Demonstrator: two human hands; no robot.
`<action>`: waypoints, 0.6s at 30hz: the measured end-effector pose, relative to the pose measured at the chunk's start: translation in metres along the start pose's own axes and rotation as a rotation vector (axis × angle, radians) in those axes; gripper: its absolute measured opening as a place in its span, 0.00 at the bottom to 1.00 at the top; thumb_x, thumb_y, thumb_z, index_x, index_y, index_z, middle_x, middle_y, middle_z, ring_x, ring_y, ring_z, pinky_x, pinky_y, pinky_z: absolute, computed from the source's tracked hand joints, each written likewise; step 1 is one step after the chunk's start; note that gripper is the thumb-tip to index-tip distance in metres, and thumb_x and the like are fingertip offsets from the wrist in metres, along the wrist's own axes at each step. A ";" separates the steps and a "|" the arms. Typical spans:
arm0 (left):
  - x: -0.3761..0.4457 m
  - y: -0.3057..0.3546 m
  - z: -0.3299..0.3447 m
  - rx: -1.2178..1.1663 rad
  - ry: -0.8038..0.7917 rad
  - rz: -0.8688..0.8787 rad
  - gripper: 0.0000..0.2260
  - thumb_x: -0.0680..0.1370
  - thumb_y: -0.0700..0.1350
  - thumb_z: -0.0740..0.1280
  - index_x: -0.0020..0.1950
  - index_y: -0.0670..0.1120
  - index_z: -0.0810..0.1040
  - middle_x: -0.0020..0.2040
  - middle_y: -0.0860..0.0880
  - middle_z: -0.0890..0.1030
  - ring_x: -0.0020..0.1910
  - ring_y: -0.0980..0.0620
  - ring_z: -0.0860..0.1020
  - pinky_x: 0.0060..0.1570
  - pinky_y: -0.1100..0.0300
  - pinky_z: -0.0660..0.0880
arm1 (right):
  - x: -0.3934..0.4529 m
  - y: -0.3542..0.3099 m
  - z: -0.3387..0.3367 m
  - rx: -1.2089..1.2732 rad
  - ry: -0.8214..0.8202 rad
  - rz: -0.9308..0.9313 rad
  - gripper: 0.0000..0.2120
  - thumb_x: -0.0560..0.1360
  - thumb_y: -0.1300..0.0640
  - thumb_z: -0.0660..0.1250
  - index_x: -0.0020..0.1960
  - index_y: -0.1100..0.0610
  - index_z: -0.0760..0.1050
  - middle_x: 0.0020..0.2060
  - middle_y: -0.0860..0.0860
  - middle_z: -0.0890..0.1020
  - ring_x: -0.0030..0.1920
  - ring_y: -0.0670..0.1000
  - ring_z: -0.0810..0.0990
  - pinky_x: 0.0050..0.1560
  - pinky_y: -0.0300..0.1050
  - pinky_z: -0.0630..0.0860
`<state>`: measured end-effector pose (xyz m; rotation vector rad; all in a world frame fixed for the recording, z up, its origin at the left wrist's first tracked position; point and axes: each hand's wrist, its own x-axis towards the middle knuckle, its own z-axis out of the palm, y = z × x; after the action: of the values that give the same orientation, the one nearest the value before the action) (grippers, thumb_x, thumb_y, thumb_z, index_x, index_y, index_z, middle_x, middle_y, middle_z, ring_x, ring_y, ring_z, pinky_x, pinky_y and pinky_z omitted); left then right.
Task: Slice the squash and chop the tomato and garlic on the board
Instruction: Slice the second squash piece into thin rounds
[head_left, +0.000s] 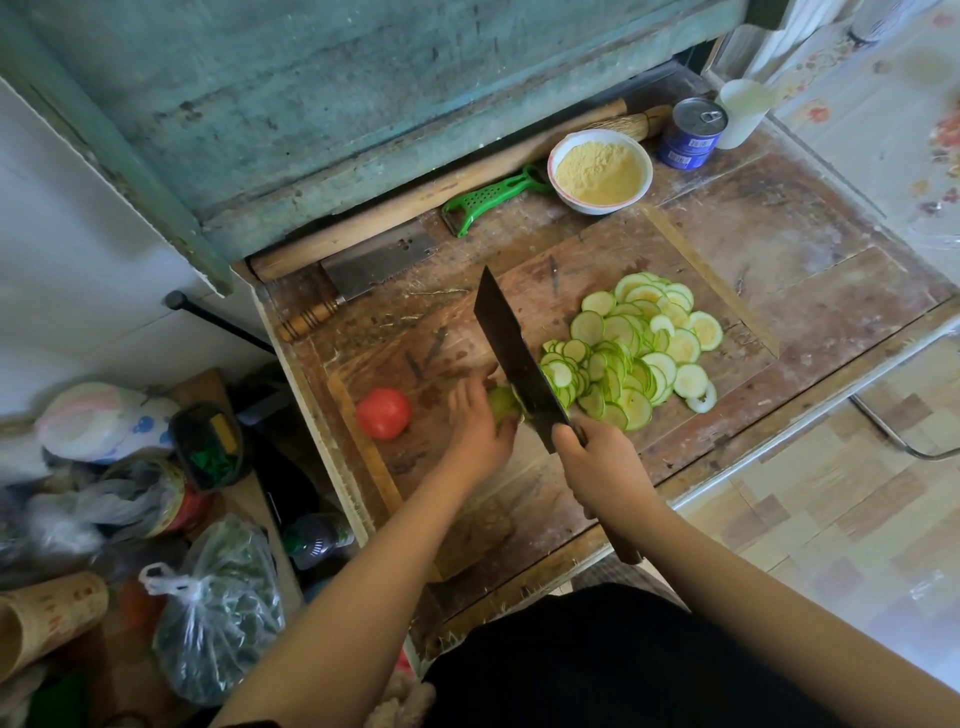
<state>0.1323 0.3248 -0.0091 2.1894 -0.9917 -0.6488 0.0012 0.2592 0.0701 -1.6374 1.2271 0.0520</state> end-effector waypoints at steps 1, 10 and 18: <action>0.000 0.000 0.000 -0.006 0.002 0.001 0.29 0.75 0.41 0.67 0.73 0.42 0.58 0.65 0.42 0.65 0.65 0.45 0.61 0.66 0.53 0.59 | -0.001 0.000 -0.001 0.002 0.000 -0.007 0.15 0.75 0.52 0.57 0.38 0.64 0.67 0.27 0.54 0.68 0.27 0.53 0.67 0.31 0.48 0.69; 0.000 0.001 0.000 -0.042 0.011 -0.014 0.27 0.76 0.40 0.66 0.72 0.42 0.60 0.64 0.42 0.65 0.65 0.45 0.61 0.65 0.54 0.59 | -0.007 0.003 0.000 -0.031 0.031 -0.040 0.18 0.74 0.53 0.58 0.40 0.70 0.67 0.27 0.55 0.68 0.28 0.53 0.67 0.31 0.48 0.69; 0.002 -0.002 0.002 -0.045 0.025 -0.006 0.28 0.75 0.39 0.66 0.72 0.44 0.60 0.60 0.45 0.66 0.61 0.48 0.62 0.57 0.62 0.58 | -0.009 0.004 0.001 -0.003 0.030 -0.058 0.17 0.75 0.52 0.58 0.36 0.66 0.66 0.27 0.55 0.67 0.28 0.52 0.65 0.31 0.46 0.66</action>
<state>0.1328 0.3235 -0.0126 2.1568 -0.9499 -0.6392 -0.0056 0.2660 0.0714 -1.6807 1.2014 -0.0068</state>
